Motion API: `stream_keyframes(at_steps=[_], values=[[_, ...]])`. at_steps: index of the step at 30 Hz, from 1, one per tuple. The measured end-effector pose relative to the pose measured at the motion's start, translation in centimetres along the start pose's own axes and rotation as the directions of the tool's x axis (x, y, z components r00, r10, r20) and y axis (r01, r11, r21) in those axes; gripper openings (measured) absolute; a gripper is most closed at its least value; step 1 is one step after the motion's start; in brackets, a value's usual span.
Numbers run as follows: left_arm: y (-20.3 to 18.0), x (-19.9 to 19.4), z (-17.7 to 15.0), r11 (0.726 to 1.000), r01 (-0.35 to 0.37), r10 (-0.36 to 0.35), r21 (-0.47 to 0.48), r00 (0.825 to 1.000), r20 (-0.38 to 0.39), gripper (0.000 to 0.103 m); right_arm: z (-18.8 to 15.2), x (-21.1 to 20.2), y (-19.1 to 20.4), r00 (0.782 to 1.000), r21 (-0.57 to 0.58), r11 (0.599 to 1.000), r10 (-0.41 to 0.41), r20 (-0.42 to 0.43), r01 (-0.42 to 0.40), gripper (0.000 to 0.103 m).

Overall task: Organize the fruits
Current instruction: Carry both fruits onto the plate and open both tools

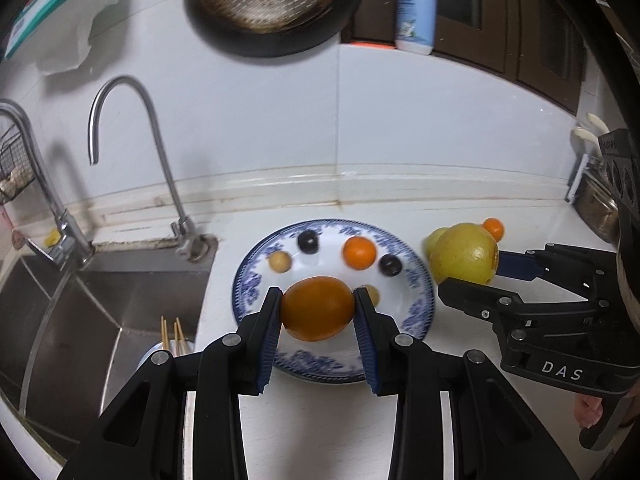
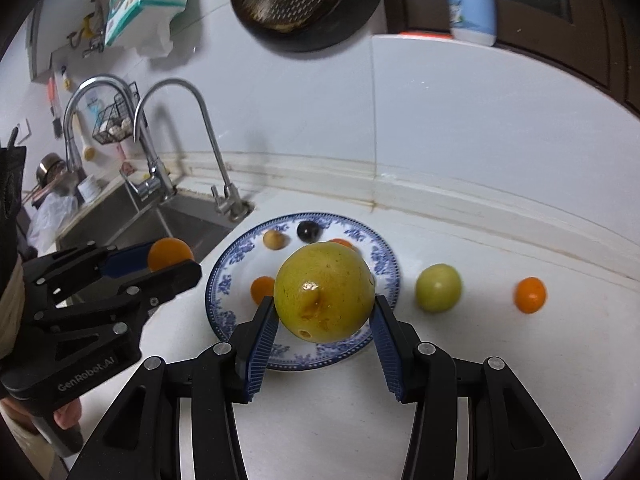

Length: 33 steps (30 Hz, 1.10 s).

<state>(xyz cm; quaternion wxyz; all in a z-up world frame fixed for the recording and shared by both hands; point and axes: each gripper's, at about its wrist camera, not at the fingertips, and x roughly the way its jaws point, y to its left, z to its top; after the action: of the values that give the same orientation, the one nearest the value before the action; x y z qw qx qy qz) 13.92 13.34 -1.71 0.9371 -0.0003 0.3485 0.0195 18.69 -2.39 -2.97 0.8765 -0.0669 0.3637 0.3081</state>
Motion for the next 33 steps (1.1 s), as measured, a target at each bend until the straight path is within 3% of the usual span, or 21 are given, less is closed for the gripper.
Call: stream_keyframes(at_steps=[9,18,27,31,33], values=[[2.3,3.2,-1.0,0.999,-0.043,0.042,-0.014,0.997,-0.062,0.035,-0.2,4.9,-0.4,0.994,0.027,1.0,-0.01,-0.11,0.013,0.048],[2.9,7.1,-2.2,0.999,-0.022,0.019,-0.023,0.99,-0.136,0.035,-1.2,8.1,-1.1,0.981,0.045,0.998,-0.036,-0.189,0.045,0.048],[2.8,8.6,-2.6,0.999,0.013,-0.021,-0.044,0.984,-0.179,0.035,-1.1,8.4,-0.7,0.982,0.023,0.998,-0.047,-0.184,0.052,0.049],[2.6,7.7,-2.2,0.999,0.025,-0.031,-0.04,0.986,-0.161,0.045,-0.5,7.1,-0.2,0.988,-0.014,0.998,-0.063,-0.138,0.062,0.052],[2.4,6.6,-1.9,0.999,0.019,-0.024,-0.036,0.99,-0.138,0.046,-0.4,6.1,0.0,0.992,-0.018,0.998,-0.064,-0.11,0.062,0.054]])
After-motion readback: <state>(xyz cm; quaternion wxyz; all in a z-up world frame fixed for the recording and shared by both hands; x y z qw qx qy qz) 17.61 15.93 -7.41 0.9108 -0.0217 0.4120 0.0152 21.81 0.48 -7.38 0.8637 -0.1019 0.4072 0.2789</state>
